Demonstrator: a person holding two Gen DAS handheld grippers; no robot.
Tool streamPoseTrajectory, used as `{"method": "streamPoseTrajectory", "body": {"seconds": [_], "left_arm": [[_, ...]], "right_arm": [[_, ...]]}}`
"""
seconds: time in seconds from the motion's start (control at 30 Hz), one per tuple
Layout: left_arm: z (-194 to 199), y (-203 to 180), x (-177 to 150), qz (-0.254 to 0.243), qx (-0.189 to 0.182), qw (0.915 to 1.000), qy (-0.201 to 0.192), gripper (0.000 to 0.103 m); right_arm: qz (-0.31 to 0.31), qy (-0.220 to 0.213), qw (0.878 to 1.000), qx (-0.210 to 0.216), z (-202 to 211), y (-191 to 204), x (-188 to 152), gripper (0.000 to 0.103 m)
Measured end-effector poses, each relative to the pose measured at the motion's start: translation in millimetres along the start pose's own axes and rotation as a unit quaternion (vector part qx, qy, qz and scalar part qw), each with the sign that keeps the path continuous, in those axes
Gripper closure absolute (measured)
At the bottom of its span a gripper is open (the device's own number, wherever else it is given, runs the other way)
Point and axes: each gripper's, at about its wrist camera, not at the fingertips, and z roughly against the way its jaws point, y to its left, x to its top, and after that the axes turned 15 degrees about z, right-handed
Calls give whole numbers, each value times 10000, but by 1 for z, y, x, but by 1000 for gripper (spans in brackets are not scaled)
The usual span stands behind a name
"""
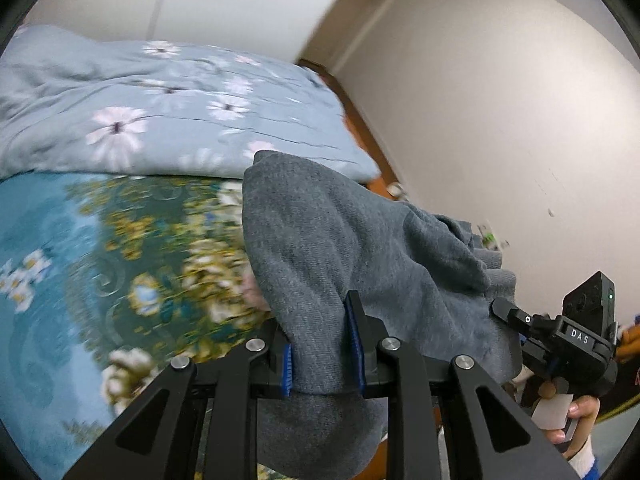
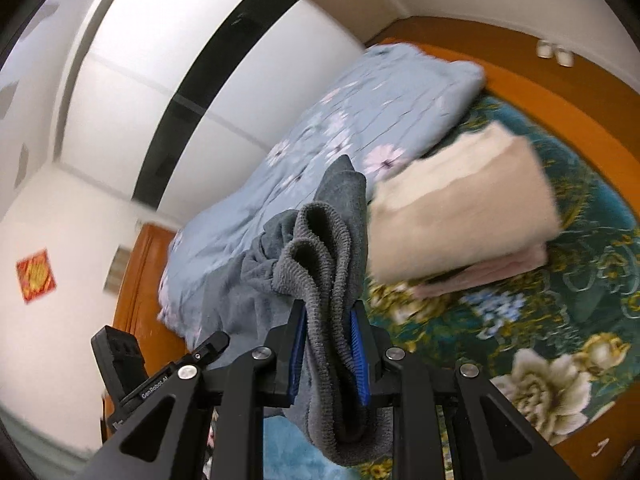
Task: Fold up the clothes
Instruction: 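Lift the folded sweatpants with both grippers and carry them toward the beige clothes stack, then lower the folded sweatpants onto the beige clothes stack with both grippers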
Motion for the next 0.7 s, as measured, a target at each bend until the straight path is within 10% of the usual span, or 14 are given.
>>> {"method": "streamPoseTrajectory", "body": {"seconds": [0.37, 0.7], "left_arm": [[-147, -73, 55, -299, -310, 9953, 869, 80], [-236, -30, 109, 131, 3, 9921, 1251, 80]], "right_arm": [[-535, 236, 9951, -797, -15, -108, 94, 80], [-652, 924, 9900, -846, -122, -163, 143, 80]]}}
